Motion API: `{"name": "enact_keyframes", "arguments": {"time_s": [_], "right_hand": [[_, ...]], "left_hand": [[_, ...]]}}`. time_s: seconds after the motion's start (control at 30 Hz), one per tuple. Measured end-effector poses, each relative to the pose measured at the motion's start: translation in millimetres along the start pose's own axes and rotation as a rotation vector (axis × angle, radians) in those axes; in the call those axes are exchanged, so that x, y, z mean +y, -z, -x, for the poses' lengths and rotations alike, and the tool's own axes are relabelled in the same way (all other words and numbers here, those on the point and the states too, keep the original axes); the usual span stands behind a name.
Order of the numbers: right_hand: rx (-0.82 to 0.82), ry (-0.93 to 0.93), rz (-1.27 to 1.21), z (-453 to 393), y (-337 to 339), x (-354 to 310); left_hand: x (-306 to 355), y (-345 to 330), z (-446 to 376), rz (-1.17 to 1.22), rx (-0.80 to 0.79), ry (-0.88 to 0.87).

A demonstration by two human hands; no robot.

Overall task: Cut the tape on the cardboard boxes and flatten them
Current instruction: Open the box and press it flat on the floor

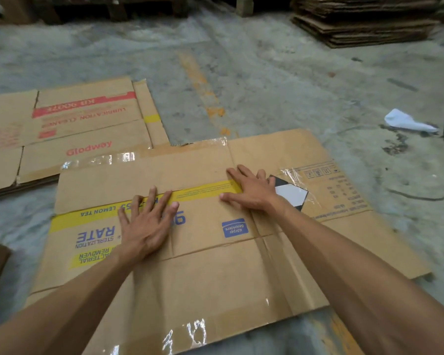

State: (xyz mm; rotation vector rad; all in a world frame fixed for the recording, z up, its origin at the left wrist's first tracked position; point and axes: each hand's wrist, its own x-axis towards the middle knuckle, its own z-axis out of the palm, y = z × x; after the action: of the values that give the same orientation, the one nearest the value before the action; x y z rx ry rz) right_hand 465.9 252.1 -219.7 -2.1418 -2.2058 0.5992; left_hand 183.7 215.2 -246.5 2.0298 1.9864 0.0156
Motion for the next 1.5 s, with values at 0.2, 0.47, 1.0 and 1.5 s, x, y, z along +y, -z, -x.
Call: {"name": "enact_keyframes", "arguments": {"time_s": [0.2,0.47,1.0,1.5], "right_hand": [[0.083,-0.039,-0.001,70.5,-7.5,14.4],[0.29,-0.746,-0.198,155.3,-20.0,19.0],[0.595,-1.147,-1.479,224.9,-20.6,34.3],[0.822,-0.692,-2.179,243.3,103.9,-44.7]], "left_hand": [[-44.9,8.6,50.7,0.249,0.029,-0.069],[-98.1,16.9,138.4,0.242,0.14,0.627],[-84.4,69.4,186.9,0.724,0.294,0.807],[-76.8,222.4,161.4,0.729,0.602,0.496]]}}
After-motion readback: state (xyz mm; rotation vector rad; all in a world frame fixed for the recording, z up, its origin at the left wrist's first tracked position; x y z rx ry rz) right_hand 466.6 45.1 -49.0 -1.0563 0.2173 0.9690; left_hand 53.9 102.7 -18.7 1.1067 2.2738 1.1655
